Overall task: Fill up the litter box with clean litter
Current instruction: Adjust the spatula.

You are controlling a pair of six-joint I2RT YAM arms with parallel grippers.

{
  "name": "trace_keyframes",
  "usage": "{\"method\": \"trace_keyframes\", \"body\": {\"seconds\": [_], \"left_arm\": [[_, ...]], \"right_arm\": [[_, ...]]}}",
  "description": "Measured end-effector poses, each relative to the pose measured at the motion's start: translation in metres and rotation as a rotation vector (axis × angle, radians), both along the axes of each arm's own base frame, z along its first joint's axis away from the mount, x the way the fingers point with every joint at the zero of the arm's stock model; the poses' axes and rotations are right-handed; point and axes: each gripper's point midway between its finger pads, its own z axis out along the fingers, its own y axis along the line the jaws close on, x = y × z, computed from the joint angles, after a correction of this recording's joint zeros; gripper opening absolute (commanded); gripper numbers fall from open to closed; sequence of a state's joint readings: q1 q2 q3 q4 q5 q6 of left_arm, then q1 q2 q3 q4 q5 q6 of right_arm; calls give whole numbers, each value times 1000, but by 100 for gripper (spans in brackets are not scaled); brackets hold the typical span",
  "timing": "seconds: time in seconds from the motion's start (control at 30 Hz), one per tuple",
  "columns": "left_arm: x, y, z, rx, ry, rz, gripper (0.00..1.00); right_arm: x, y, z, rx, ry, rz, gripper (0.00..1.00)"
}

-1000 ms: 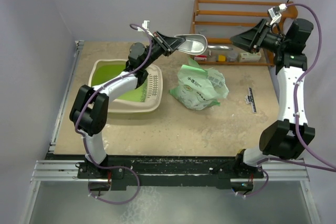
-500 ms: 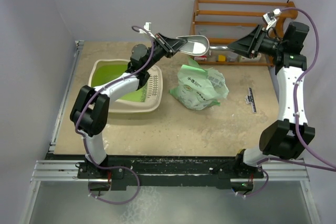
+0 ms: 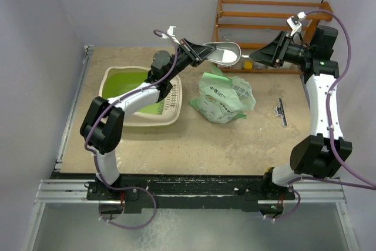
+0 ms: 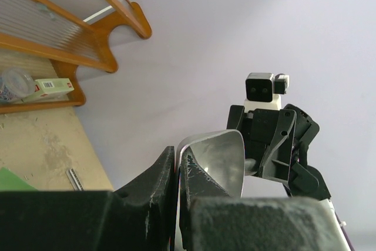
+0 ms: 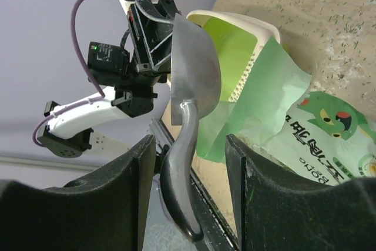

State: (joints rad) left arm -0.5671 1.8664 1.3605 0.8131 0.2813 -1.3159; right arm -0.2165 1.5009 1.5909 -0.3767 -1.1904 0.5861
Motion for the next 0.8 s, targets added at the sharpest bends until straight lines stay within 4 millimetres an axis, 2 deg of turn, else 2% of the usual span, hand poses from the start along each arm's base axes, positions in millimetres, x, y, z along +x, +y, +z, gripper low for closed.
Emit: {"method": "trace_keyframes", "body": {"seconds": [0.4, 0.53, 0.8], "left_arm": [[2, -8, -11, 42, 29, 40, 3], [4, -10, -15, 56, 36, 63, 3], [-3, -15, -9, 58, 27, 78, 3]], "right_arm": [[1, 7, -12, -49, 9, -16, 46], [1, 7, -14, -63, 5, -27, 39], [1, 5, -14, -85, -2, -53, 32]]}}
